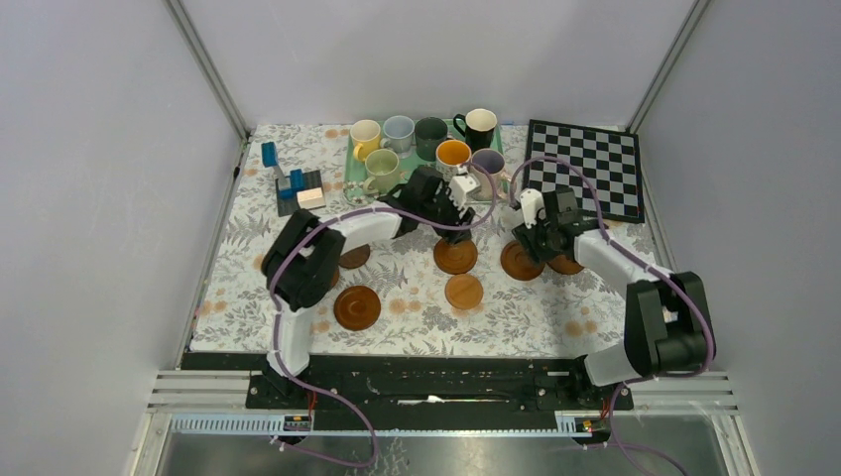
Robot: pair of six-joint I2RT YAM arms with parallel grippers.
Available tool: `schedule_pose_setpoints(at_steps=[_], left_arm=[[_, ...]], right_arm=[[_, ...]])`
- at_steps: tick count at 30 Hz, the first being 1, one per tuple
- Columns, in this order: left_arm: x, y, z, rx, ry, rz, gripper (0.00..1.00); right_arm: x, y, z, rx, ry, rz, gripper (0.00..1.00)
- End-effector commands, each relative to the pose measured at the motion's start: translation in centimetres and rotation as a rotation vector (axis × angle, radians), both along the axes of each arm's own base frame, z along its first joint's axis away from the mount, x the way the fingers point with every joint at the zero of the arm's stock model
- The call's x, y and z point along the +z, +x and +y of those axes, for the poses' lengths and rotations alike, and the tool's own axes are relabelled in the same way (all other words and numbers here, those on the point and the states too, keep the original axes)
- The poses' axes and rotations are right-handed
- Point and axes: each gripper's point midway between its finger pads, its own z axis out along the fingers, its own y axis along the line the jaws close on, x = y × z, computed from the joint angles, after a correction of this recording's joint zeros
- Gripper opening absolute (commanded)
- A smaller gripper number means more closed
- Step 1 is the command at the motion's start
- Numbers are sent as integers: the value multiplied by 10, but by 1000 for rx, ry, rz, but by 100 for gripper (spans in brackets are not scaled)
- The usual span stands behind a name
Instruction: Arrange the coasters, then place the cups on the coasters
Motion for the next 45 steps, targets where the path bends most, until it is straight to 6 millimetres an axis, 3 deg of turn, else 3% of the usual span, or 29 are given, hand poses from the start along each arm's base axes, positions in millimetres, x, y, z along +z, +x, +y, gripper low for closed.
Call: schedule_pose_setpoints(at_steps=[1, 7, 12, 17, 25, 31, 35, 39, 45], left_arm=[[72, -11, 9, -90, -109, -115, 65], [40, -36, 48, -159, -37, -50, 69], [16, -51, 64, -230, 41, -78, 69], [-3, -45, 69, -250, 100, -103, 65], [-20, -39, 69, -307, 152, -136, 60], [-27, -42, 68, -340, 160, -130, 60], [-32, -45, 55, -354, 162, -134, 60], [-33, -42, 43, -345, 154, -133, 59], [-24, -39, 46, -310, 134, -127, 60]], right_arm=[[16, -23, 10, 145, 66, -11, 61], [-2, -50, 1, 235, 11, 67, 59], [-17, -53, -2, 217, -4, 111, 54], [-29, -43, -1, 203, -14, 117, 53], [-35, -24, 8, 184, 0, 106, 51], [-37, -24, 12, 186, 11, 112, 51], [-36, -29, 11, 195, 7, 113, 51], [-31, -33, 11, 210, 13, 107, 52], [-14, -33, 13, 213, 25, 75, 54]])
